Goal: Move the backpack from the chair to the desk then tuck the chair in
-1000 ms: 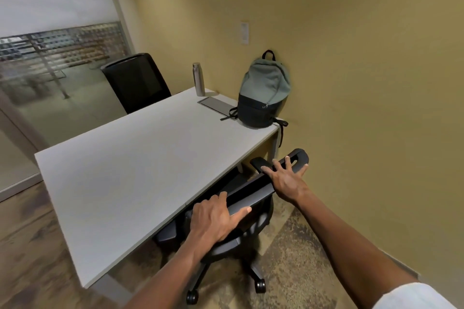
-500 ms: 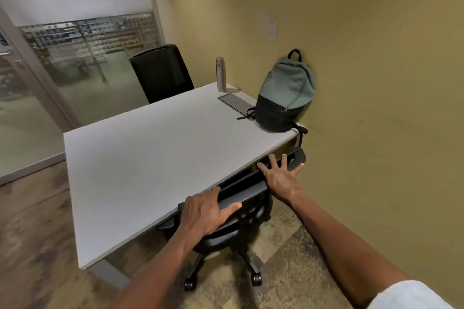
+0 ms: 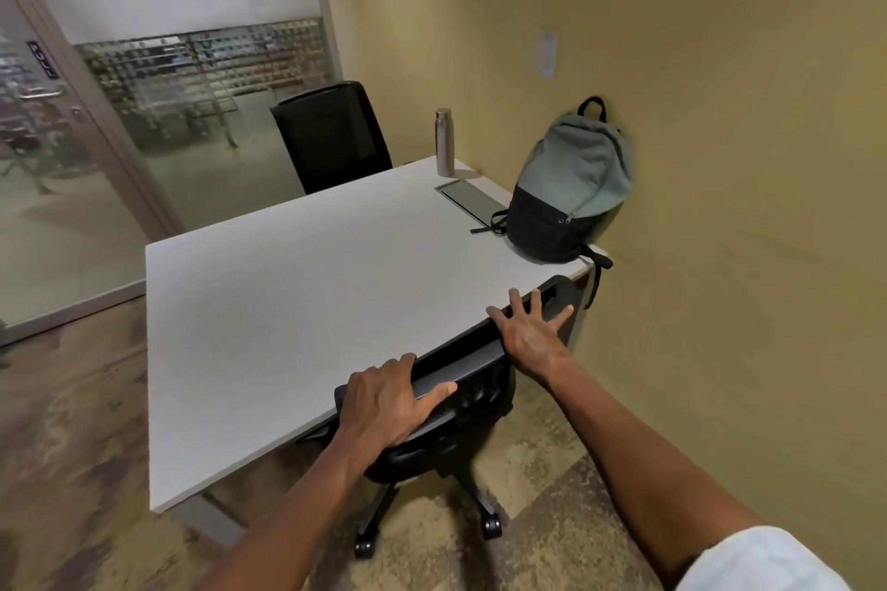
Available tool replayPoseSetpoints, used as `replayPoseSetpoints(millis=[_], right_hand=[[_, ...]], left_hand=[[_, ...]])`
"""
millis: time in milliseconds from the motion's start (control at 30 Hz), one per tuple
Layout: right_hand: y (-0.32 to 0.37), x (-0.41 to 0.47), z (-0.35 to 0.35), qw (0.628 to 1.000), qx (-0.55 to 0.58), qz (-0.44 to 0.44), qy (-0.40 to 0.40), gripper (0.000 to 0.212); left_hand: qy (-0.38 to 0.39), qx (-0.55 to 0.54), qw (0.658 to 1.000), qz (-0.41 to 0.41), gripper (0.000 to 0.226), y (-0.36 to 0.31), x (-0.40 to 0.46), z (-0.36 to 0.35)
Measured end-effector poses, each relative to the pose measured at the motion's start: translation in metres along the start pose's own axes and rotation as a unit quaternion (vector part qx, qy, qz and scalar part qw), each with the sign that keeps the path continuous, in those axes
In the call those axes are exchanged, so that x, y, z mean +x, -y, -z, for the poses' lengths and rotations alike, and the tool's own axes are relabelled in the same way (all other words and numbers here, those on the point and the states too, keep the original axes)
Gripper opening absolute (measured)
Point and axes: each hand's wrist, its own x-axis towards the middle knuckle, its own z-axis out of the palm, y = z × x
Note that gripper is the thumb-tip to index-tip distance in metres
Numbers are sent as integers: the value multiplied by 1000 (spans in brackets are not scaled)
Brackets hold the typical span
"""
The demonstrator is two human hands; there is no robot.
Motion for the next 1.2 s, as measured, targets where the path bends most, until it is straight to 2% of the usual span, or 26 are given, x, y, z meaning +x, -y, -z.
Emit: replayPoseSetpoints(millis=[200,667,900,1067,1200], right_hand=[[-2,21,2,1000,5,14,1,61],[10,48,0,1000,17,19,11,59],[9,42,11,998,47,28,37,76],[8,19,11,993,107,30,42,89],[10,-18,12,992,121,16,-15,73]], left_hand=[[14,-22,1000,10,94,7,18,-9],[45,-25,999,16,92,29,40,-14],[69,-24,997,25,91,27,38,-7],[127,-89,987,36,91,27,39,2],[108,-184,977,19,87,31,31,9]])
